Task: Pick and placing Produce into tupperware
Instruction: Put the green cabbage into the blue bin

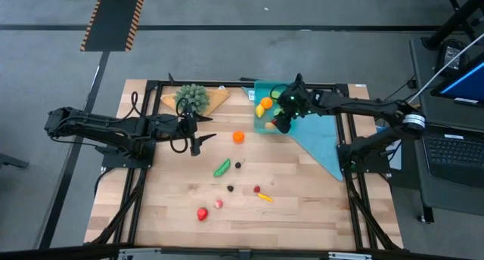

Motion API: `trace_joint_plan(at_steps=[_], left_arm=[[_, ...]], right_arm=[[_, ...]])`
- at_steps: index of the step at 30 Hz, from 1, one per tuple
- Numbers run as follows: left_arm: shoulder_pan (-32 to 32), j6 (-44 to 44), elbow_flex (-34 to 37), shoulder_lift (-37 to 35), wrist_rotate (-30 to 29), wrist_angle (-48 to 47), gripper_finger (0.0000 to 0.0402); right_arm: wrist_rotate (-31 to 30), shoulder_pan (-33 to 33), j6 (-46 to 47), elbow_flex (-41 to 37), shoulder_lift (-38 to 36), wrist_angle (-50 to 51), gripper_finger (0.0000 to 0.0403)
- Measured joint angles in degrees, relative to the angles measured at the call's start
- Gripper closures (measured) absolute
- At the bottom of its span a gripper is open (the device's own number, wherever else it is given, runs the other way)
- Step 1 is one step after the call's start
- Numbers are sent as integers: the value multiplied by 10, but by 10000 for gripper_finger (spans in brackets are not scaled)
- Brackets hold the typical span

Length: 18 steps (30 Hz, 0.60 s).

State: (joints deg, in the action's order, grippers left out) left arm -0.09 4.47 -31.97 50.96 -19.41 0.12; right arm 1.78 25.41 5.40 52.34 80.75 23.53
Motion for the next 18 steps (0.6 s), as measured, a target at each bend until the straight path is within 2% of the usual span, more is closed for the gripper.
trace_joint_plan(at_steps=[18], left_arm=[[-31, 1, 0, 0, 0, -1, 134]], right_arm=[[-12, 42, -1, 0, 118, -83, 225]])
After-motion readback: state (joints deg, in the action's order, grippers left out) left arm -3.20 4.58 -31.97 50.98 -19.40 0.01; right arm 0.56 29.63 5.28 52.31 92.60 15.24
